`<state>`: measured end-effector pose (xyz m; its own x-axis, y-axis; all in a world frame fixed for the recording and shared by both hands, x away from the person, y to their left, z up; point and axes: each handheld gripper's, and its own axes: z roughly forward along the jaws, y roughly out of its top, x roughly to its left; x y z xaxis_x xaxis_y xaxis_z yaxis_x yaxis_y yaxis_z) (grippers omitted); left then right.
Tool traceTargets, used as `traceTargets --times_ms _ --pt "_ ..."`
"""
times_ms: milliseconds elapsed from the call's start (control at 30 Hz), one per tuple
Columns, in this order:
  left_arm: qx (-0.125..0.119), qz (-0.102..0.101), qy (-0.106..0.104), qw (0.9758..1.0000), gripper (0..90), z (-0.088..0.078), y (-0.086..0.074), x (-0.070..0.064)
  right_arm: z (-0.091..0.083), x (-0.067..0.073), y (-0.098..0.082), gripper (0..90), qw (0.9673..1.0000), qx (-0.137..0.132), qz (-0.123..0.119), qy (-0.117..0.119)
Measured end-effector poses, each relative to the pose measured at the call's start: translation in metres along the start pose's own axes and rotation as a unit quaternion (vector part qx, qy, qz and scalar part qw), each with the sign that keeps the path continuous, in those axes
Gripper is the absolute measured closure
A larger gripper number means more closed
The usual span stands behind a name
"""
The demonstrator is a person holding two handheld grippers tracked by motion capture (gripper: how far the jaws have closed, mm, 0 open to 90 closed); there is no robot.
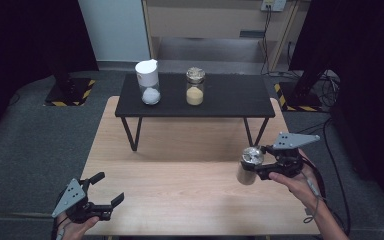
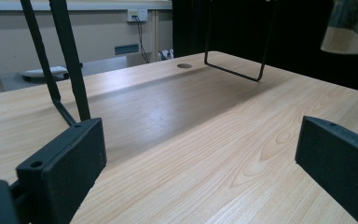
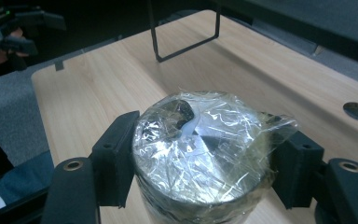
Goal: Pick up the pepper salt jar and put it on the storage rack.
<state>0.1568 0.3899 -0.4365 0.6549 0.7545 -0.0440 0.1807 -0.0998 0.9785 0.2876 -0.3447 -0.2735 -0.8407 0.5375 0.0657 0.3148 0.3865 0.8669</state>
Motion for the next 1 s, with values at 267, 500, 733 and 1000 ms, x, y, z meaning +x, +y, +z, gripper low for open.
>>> traceTargets --times_ms 267,500,733,1000 --pt "0.001 0.001 0.0 1.0 0.5 0.0 0.0 0.0 -0.008 -0.004 0.023 34.5 0.9999 -0.01 0.002 -0.006" --pt "0.001 0.0 -0.001 1.0 0.5 0.0 0.0 0.0 -0.013 -0.004 0.049 34.6 0.9998 -0.01 -0.006 -0.019" --pt "0.002 0.0 -0.001 1.0 0.5 0.0 0.0 0.001 -0.014 -0.003 0.075 34.6 0.9994 -0.007 -0.014 -0.029" --pt "0.002 0.0 -0.002 1.0 0.5 0.0 0.0 0.001 -0.014 -0.005 0.094 34.6 0.9992 -0.02 -0.013 -0.033"
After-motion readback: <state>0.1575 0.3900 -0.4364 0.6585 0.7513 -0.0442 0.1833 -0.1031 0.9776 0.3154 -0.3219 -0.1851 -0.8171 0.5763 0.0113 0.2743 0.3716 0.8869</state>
